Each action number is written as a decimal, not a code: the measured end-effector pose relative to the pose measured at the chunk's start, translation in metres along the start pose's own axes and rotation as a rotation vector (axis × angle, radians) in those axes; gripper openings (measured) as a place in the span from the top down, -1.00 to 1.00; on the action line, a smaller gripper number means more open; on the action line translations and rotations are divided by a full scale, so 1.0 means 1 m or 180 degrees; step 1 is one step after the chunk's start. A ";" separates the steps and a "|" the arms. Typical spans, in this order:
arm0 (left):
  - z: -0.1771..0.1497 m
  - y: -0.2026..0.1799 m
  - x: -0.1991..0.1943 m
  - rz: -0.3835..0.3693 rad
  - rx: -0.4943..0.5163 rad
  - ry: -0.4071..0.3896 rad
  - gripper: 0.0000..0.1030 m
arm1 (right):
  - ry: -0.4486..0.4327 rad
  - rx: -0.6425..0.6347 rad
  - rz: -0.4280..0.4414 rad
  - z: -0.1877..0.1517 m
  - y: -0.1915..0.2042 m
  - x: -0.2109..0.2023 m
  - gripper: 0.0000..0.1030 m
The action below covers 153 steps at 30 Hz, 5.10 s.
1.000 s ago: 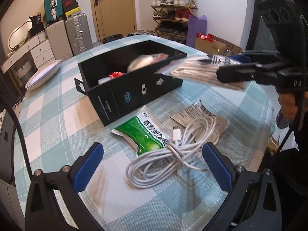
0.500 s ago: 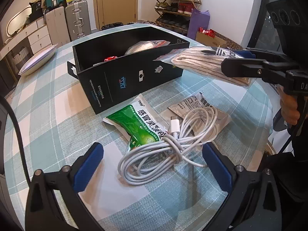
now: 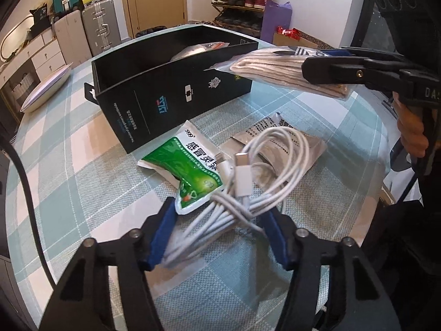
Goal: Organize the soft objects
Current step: 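Carry the adidas bag and white cable over the black box with both tools, then open both tools to drop the bag and cable into the box, then move the right tool to the white printed packet and grasp it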
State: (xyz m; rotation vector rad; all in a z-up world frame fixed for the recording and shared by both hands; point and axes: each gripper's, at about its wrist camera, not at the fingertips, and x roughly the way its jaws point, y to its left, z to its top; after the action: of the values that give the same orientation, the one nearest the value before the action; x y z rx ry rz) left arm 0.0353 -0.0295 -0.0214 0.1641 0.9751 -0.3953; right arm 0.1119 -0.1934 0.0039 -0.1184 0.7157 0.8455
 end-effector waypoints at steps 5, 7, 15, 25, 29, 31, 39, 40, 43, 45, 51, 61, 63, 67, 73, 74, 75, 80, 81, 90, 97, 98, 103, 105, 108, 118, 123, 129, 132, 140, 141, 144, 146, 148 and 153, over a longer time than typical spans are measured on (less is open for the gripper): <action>0.000 0.002 -0.008 -0.0060 0.0027 -0.0037 0.31 | -0.0006 -0.0002 -0.0002 0.000 0.000 0.000 0.06; 0.001 0.003 -0.010 -0.0087 0.0026 -0.0055 0.31 | -0.0006 -0.0004 0.0000 0.000 -0.001 0.000 0.06; 0.003 0.011 -0.031 -0.0170 -0.0031 -0.0221 0.31 | -0.0044 -0.0004 0.0001 0.002 -0.002 -0.002 0.06; 0.016 0.015 -0.051 -0.0078 -0.0222 -0.0517 0.31 | -0.0190 -0.0007 -0.0009 0.005 0.000 -0.010 0.06; 0.022 0.022 -0.057 -0.0014 -0.0370 -0.0634 0.31 | -0.0227 0.0002 -0.0034 0.006 0.001 -0.012 0.06; 0.026 0.027 -0.061 0.0028 -0.0461 -0.0706 0.31 | -0.0256 0.0008 -0.0059 0.008 0.000 -0.014 0.06; 0.043 0.044 -0.069 0.0191 -0.0722 -0.0900 0.31 | -0.0365 0.0059 -0.0142 0.017 0.000 -0.019 0.06; 0.046 0.045 -0.068 0.0196 -0.0734 -0.0905 0.31 | -0.0379 0.0070 -0.0168 0.019 0.000 -0.018 0.06; 0.055 0.049 -0.065 0.0277 -0.0750 -0.0911 0.30 | -0.0391 0.0106 -0.0225 0.025 -0.001 -0.015 0.06; 0.062 0.050 -0.061 0.0323 -0.0775 -0.0911 0.30 | -0.0394 0.0117 -0.0285 0.029 -0.002 -0.012 0.06; 0.081 0.052 -0.050 0.0414 -0.0774 -0.0931 0.30 | -0.0372 0.0131 -0.0374 0.042 -0.001 -0.003 0.06; 0.099 0.063 -0.027 0.0537 -0.0881 -0.0908 0.30 | -0.0214 -0.0029 -0.0510 0.064 0.002 0.020 0.07; 0.102 0.064 -0.024 0.0549 -0.0889 -0.0899 0.30 | -0.0167 -0.0050 -0.0508 0.068 0.002 0.025 0.07; 0.108 0.068 -0.014 0.0562 -0.0900 -0.0853 0.30 | -0.0088 -0.0093 -0.0527 0.074 0.000 0.035 0.07; 0.117 0.072 -0.002 0.0569 -0.0897 -0.0805 0.30 | 0.0027 -0.0164 -0.0573 0.079 -0.003 0.050 0.07; 0.118 0.072 0.000 0.0573 -0.0886 -0.0796 0.30 | 0.0049 -0.0178 -0.0573 0.080 -0.004 0.052 0.07; 0.120 0.072 0.003 0.0577 -0.0878 -0.0782 0.30 | 0.0078 -0.0188 -0.0576 0.082 -0.005 0.056 0.07; 0.126 0.074 0.014 0.0571 -0.0855 -0.0702 0.30 | 0.0174 -0.0252 -0.0604 0.086 -0.010 0.069 0.07; 0.127 0.074 0.017 0.0567 -0.0849 -0.0690 0.30 | 0.0184 -0.0271 -0.0617 0.087 -0.010 0.071 0.07; 0.128 0.073 0.034 0.0604 -0.0755 -0.0516 0.30 | 0.0300 -0.0408 -0.0610 0.094 -0.016 0.087 0.07; 0.124 0.070 0.031 0.0595 -0.0677 -0.0498 0.12 | 0.0317 -0.0401 -0.0546 0.095 -0.020 0.090 0.06; 0.123 0.070 0.029 0.0595 -0.0675 -0.0510 -0.03 | 0.0296 -0.0417 -0.0532 0.095 -0.020 0.089 0.06; 0.116 0.068 0.007 0.0508 -0.0699 -0.0686 -0.52 | 0.0033 -0.0413 -0.0511 0.090 -0.021 0.066 -0.07; 0.110 0.066 -0.007 0.0536 -0.0742 -0.0843 -0.80 | -0.0032 -0.0364 -0.0526 0.087 -0.023 0.056 -0.17; 0.102 0.066 -0.025 0.0515 -0.0768 -0.1007 -0.93 | -0.0145 -0.0233 -0.0588 0.079 -0.028 0.039 -0.53; 0.069 0.065 -0.053 0.0626 -0.0872 -0.1178 -1.00 | -0.0190 -0.0097 -0.0532 0.053 -0.019 0.011 -0.99; 0.053 0.059 -0.053 0.0642 -0.0857 -0.1106 -1.00 | -0.0096 -0.0138 -0.0552 0.040 -0.009 0.008 -0.99; 0.040 0.056 -0.047 0.0650 -0.0856 -0.1009 -1.00 | 0.0072 -0.0199 -0.0535 0.024 -0.003 0.015 -0.99; 0.038 0.053 -0.044 0.0653 -0.0806 -0.0971 -1.00 | 0.0204 -0.0227 -0.0534 0.015 -0.002 0.023 -0.99; 0.037 0.047 -0.037 0.0643 -0.0692 -0.0878 -1.00 | 0.0453 -0.0243 -0.0539 0.005 -0.004 0.040 -0.99; 0.037 0.047 -0.037 0.0635 -0.0683 -0.0866 -1.00 | 0.0487 -0.0245 -0.0532 0.004 -0.004 0.042 -0.99; 0.037 0.046 -0.035 0.0630 -0.0665 -0.0833 -1.00 | 0.0563 -0.0276 -0.0533 0.001 -0.002 0.047 -0.99; 0.037 0.046 -0.034 0.0603 -0.0662 -0.0807 -1.00 | 0.0597 -0.0295 -0.0517 0.000 -0.001 0.049 -0.99; 0.037 0.046 -0.033 0.0598 -0.0658 -0.0778 -1.00 | 0.0627 -0.0304 -0.0504 -0.002 0.000 0.052 -0.99; 0.036 0.046 -0.028 0.0586 -0.0636 -0.0711 -1.00 | 0.0701 -0.0301 -0.0487 -0.004 0.000 0.060 -0.99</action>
State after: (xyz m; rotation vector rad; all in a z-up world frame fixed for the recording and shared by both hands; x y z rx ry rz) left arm 0.0680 0.0088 0.0198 0.0267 0.7663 -0.1418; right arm 0.1370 -0.1560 -0.0362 -0.3511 0.8613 0.7259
